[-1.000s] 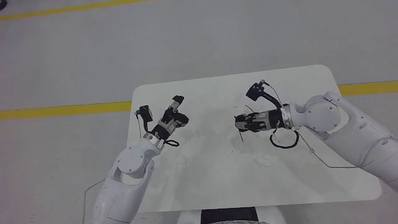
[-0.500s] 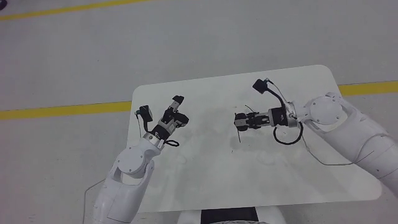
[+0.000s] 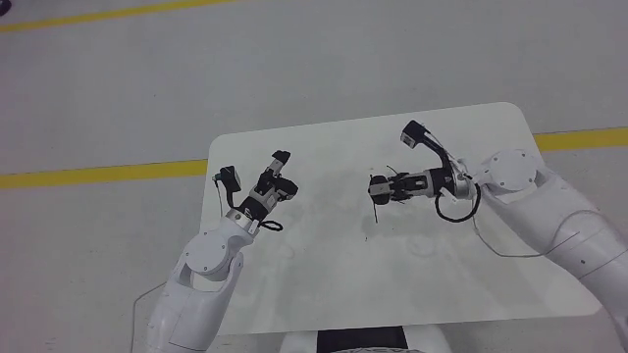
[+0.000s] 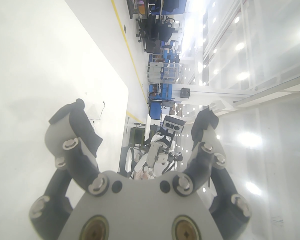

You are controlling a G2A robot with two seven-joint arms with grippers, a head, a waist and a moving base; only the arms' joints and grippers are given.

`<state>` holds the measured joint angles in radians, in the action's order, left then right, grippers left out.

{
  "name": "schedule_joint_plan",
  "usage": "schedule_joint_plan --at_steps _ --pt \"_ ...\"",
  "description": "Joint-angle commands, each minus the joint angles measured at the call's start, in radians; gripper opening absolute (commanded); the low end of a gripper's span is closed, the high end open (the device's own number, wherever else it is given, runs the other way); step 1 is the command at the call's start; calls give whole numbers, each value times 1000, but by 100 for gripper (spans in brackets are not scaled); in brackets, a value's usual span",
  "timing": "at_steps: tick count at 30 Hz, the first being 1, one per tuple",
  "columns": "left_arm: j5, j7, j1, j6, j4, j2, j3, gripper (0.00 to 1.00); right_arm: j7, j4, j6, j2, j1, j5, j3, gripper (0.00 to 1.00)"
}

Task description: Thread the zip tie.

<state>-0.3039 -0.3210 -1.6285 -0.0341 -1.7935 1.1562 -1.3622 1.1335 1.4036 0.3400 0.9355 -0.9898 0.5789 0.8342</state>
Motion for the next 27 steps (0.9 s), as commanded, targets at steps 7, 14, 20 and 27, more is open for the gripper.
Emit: schedule_joint_plan --at_steps 7,14,20,27 --pt "0 0 0 0 0 0 0 100 218 -40 0 91 -62 50 193 0" --pt "0 0 0 0 0 0 0 100 256 -21 0 179 -94 -53 292 0" --pt "0 0 0 0 0 0 0 100 256 -18 0 187 -100 -71 300 0" --pt "0 0 0 0 0 0 0 100 256 -18 0 187 -100 -71 300 0"
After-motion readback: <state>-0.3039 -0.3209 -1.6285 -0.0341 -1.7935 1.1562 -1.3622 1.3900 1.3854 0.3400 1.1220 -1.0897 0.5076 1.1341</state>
